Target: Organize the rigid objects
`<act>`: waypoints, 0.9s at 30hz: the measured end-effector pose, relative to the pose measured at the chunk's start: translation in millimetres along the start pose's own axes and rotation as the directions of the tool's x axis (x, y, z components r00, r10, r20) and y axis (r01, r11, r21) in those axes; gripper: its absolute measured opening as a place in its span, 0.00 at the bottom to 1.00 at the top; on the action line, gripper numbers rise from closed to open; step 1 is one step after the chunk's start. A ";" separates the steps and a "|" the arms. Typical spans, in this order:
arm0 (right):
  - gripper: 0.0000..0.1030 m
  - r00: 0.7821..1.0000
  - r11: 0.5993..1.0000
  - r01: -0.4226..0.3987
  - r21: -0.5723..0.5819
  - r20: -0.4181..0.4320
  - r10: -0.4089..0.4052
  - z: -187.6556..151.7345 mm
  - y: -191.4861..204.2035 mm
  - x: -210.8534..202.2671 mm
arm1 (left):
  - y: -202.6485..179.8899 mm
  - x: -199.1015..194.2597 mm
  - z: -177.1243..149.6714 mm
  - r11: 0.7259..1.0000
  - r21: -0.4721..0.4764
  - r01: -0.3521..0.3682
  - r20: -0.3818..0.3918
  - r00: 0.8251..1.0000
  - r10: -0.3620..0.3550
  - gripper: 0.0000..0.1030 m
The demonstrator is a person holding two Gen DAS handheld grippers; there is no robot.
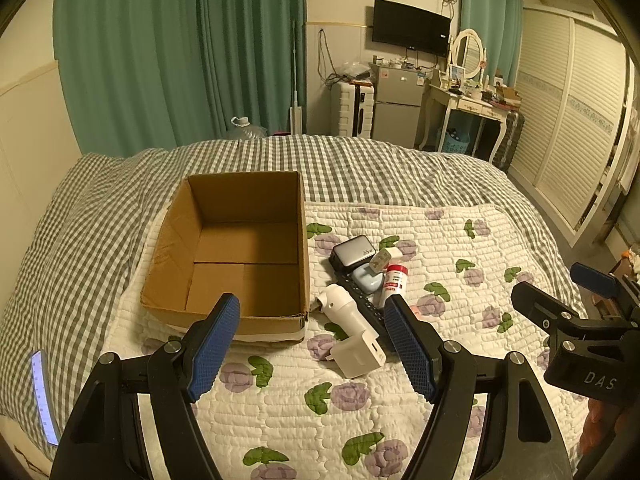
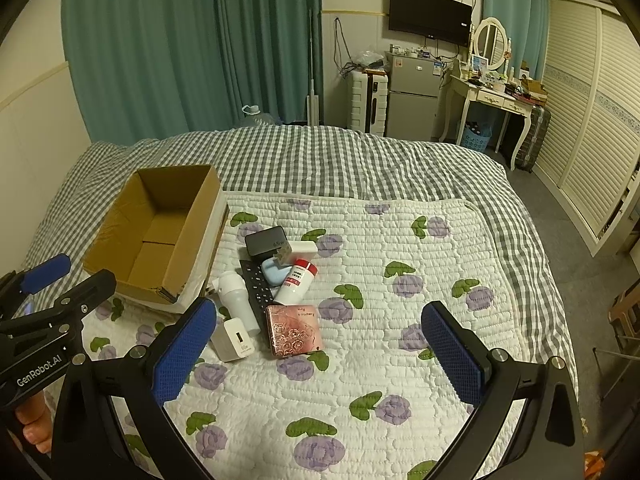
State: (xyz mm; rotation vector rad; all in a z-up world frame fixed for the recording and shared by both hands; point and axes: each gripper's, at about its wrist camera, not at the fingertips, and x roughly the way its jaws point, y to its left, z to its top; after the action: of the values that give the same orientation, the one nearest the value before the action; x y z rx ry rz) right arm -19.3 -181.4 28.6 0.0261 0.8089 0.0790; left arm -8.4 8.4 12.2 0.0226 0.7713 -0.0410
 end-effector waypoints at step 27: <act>1.00 1.000 1.000 0.000 -0.003 -0.007 0.000 -2.5 -0.6 1.4 | 2.5 0.9 0.6 1.000 -0.001 -0.012 -0.009 1.000 0.012 0.75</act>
State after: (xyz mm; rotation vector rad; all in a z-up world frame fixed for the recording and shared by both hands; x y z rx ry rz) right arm -20.1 -182.0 25.8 0.0231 0.8156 0.0807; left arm -7.3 10.8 12.0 0.0264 0.7798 -0.0291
